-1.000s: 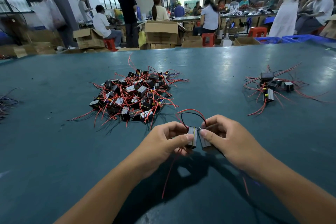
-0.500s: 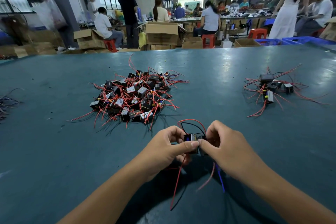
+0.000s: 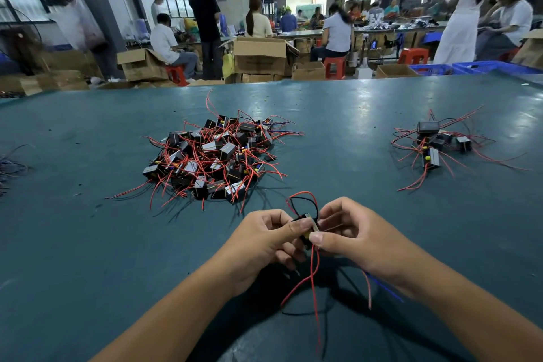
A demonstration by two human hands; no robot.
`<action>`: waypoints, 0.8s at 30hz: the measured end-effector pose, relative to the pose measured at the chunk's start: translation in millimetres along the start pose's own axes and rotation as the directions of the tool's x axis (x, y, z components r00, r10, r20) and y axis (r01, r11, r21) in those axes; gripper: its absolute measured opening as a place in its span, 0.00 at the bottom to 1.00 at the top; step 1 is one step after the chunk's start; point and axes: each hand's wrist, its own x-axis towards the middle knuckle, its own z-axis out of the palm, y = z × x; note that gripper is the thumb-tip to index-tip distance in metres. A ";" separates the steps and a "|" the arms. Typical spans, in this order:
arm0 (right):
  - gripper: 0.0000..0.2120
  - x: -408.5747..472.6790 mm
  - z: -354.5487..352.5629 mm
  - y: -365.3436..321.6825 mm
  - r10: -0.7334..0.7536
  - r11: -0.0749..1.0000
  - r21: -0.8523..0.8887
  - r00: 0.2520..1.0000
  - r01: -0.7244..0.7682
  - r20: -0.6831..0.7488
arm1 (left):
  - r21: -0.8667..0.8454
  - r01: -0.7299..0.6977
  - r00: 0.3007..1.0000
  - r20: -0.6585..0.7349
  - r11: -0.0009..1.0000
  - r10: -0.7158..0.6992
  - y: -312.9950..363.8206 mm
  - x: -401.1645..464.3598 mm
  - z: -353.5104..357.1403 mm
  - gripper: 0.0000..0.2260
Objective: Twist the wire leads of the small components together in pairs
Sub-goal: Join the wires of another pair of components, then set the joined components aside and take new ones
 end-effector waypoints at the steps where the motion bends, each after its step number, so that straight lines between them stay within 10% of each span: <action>1: 0.24 -0.8 1.9 -0.1 0.017 1.000 -0.013 1.000 -0.017 -0.001 | 0.002 -0.013 1.000 -0.008 1.000 0.013 -0.8 0.2 0.7 0.19; 13: 0.17 39.8 -66.0 -4.7 0.172 0.976 0.184 0.934 -0.118 -0.313 | 0.062 -0.074 0.995 -0.056 0.995 0.078 -0.9 4.5 1.9 0.08; 17: 0.23 86.4 -130.2 -3.5 0.091 0.975 -0.123 0.836 -0.186 -0.541 | 0.078 -0.080 0.994 -0.063 0.994 0.085 1.2 4.8 0.6 0.11; 21: 0.31 125.1 -187.8 -1.4 -0.169 0.696 -0.612 0.743 -0.374 -0.647 | 0.024 -0.079 0.995 -0.066 0.997 0.081 5.2 5.8 1.7 0.16; 24: 0.36 136.2 -198.7 2.4 -0.071 0.492 -0.671 0.742 -0.555 -0.667 | 0.013 -0.103 0.989 -0.107 0.995 0.103 5.9 7.6 -1.3 0.16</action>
